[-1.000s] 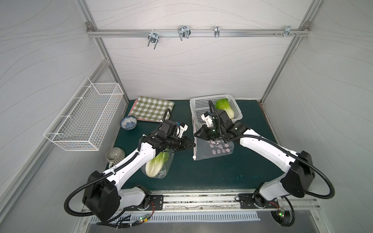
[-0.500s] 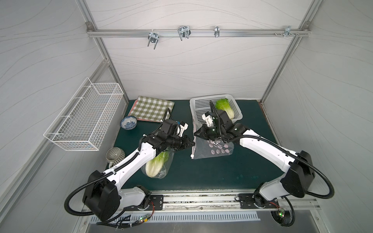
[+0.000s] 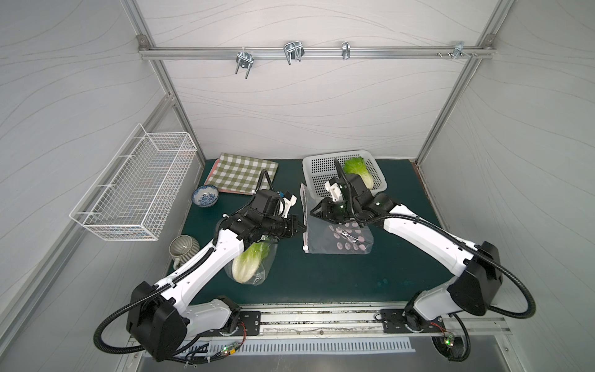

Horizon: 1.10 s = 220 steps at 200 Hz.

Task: Put the chinese cabbages into a zipper bag and zip it
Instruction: Open the zipper of the food storage bag at the center of the board.

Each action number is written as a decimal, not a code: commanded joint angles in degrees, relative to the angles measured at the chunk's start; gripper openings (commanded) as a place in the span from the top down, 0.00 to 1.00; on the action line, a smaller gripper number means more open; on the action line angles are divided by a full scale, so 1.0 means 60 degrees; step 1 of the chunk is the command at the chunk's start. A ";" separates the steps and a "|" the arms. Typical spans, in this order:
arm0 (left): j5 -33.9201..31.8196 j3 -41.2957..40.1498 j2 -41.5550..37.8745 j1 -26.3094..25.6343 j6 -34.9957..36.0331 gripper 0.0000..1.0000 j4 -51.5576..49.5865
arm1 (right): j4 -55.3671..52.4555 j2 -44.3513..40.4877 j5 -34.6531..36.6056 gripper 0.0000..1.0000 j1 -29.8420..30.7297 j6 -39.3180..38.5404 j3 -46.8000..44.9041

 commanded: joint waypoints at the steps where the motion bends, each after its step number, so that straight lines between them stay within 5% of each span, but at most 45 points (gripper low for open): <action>1: -0.0247 0.0595 -0.0173 -0.0020 0.0310 1.00 -0.0192 | -0.0707 0.0250 0.0303 0.71 -0.0005 -0.0232 0.0214; 55: -0.0346 0.0914 -0.0058 -0.0014 0.0687 1.00 -0.0691 | -0.0808 0.0180 0.0211 0.49 0.0302 -0.0450 0.0966; 115: -0.0417 0.0891 -0.0217 -0.0083 0.0592 1.00 -0.0762 | -0.0983 0.1218 0.0394 0.48 0.0613 -0.0620 0.1353; 135: -0.0633 0.0879 -0.0378 -0.0092 0.0687 1.00 -0.1053 | -0.1246 0.1190 0.1060 0.55 0.0602 -0.0887 0.1264; 162: -0.1178 0.1128 -0.0430 -0.0084 0.0623 1.00 -0.1747 | -0.1351 0.0946 0.1230 0.84 0.0367 -0.1252 0.1067; 191: -0.2733 0.2341 -0.0465 -0.0070 0.1024 1.00 -0.3735 | -0.0802 -0.0075 -0.0076 0.96 -0.0570 -0.0909 0.0303; 220: -0.3690 0.4135 -0.0543 -0.0086 0.0889 1.00 -0.4680 | 0.0021 -0.0277 -0.2916 0.98 -0.0614 -0.0772 0.0659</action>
